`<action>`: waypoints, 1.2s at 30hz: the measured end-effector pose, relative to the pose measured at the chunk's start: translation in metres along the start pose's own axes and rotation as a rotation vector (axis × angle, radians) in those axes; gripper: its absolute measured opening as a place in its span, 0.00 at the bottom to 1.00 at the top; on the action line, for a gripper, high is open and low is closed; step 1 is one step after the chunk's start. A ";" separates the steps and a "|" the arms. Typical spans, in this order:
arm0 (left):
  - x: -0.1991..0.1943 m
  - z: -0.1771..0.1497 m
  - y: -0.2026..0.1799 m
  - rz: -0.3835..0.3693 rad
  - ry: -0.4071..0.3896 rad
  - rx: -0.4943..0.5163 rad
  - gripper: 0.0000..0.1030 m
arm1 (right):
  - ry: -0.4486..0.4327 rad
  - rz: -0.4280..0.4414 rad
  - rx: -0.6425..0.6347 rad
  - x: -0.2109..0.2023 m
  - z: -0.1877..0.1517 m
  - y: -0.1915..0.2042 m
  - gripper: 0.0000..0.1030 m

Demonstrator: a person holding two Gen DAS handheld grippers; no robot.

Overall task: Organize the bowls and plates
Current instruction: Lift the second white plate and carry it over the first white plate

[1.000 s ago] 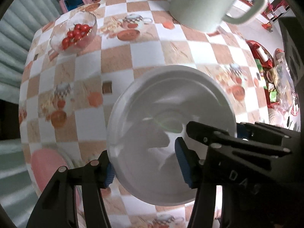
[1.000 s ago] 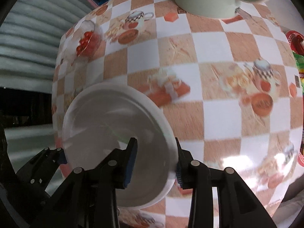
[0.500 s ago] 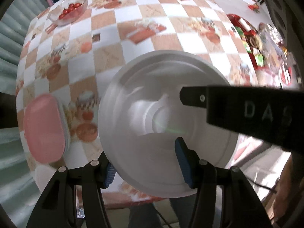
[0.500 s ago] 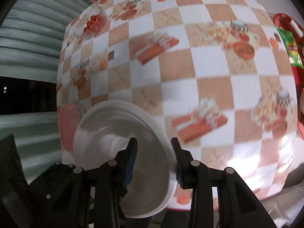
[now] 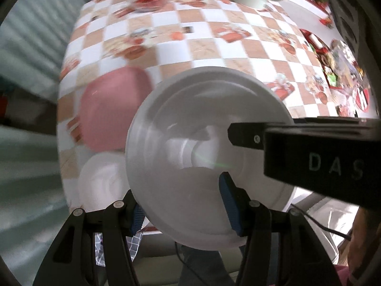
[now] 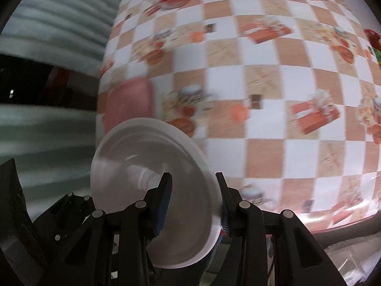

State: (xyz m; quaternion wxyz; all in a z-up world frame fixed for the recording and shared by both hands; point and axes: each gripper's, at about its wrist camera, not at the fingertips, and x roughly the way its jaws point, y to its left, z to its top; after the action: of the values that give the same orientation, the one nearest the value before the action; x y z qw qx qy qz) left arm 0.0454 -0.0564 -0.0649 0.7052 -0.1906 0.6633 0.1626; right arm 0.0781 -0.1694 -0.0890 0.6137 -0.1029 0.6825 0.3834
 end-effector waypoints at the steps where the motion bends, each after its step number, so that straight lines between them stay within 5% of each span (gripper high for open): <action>1: -0.002 -0.007 0.012 0.006 -0.001 -0.021 0.58 | 0.007 0.006 -0.019 0.004 -0.003 0.012 0.38; 16: -0.008 -0.065 0.092 0.054 0.001 -0.174 0.58 | 0.085 0.019 -0.156 0.056 -0.034 0.101 0.38; 36: 0.023 -0.073 0.125 0.072 0.029 -0.216 0.58 | 0.148 -0.012 -0.182 0.108 -0.026 0.121 0.38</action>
State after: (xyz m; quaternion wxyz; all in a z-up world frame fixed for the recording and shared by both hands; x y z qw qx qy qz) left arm -0.0771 0.0165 -0.0981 0.6647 -0.2439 0.6584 0.2555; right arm -0.0402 -0.0675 -0.1409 0.5519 -0.1901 0.6878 0.4315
